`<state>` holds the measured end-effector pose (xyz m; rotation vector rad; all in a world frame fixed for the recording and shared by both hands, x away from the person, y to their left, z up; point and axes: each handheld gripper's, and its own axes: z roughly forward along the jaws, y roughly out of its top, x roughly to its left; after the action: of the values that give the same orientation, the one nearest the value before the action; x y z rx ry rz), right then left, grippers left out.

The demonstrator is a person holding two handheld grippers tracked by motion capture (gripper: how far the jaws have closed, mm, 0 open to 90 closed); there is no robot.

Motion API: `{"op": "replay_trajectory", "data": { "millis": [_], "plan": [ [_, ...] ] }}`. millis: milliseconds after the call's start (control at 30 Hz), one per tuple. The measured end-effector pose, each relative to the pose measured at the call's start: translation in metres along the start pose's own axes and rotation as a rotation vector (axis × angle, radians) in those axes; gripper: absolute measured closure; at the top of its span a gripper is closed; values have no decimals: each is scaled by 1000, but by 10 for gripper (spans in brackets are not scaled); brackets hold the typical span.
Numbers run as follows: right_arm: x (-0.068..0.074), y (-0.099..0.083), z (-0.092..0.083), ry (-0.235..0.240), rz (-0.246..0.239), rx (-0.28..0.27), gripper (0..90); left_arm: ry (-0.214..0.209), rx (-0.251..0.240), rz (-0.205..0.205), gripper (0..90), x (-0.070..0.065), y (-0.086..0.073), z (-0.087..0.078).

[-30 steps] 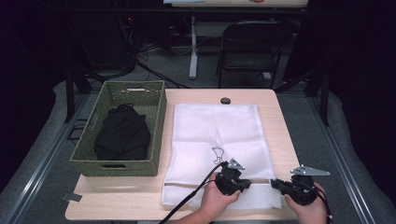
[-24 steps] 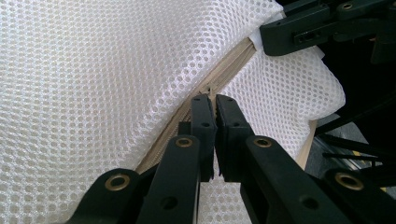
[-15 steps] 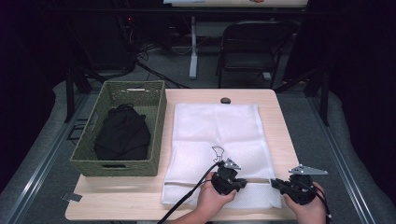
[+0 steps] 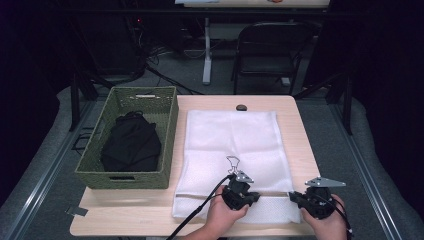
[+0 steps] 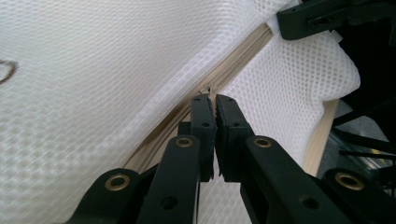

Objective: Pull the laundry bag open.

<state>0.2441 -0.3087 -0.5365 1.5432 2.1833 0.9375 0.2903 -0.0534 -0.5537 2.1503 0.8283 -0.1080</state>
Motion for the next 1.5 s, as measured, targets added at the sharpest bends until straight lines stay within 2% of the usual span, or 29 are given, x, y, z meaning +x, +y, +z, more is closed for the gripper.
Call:
{"op": "replay_trajectory", "data": {
  "millis": [133, 167, 367, 533, 567, 600, 633, 667, 733, 767, 867, 967, 1200, 1267, 1367, 1400, 1500],
  "plan": [
    [-7, -1, -2, -5, 20, -7, 843, 7, -5, -16, 874, 5, -2, -3],
    [-7, -1, -3, 7, 27, -9, 843, 2, -7, -20, 874, 6, -2, -4],
    [-7, -1, -2, 10, 17, -9, 843, 14, -2, -8, 874, 6, -3, -5],
    [-5, -1, -2, 19, 16, -11, 843, -2, -5, -7, 874, 6, -5, -8],
    [-5, -1, -2, 21, 18, -12, 843, 8, -8, -1, 874, 7, -5, -9],
    [-5, -1, -2, 14, 16, -10, 842, -8, -12, -16, 874, 8, -7, -9],
    [-5, -1, -2, 17, 16, -14, 842, -11, -9, -13, 874, 9, -7, -10],
    [-5, -1, -2, 23, 17, -16, 843, 6, -10, -14, 873, 10, -9, -11],
    [-4, -1, -1, 9, 6, -11, 842, -1, -14, -24, 873, 12, -12, -13],
    [-5, -1, -1, 23, 14, -10, 843, 3, -16, -25, 874, 13, -13, -14],
    [-5, -1, 0, 21, 16, -10, 843, -2, -20, -40, 874, 15, -14, -17],
    [-4, -1, -1, 22, 13, -10, 843, 9, -19, -31, 874, 15, -14, -18],
    [-4, -1, -1, 22, 7, -9, 843, -3, -20, -32, 874, 14, -14, -20],
    [-3, 0, -1, 16, 1, -7, 843, -9, -21, -47, 874, 14, -14, -21],
    [-3, -1, 1, -3, -10, -5, 844, 2, -23, -47, 874, 15, -14, -23],
    [-4, -1, 1, -6, -5, -3, 844, -7, -24, -58, 874, 16, -15, -23],
    [-6, -1, 1, 8, 3, -6, 844, -3, -19, -57, 874, 16, -15, -22]
  ]
}}
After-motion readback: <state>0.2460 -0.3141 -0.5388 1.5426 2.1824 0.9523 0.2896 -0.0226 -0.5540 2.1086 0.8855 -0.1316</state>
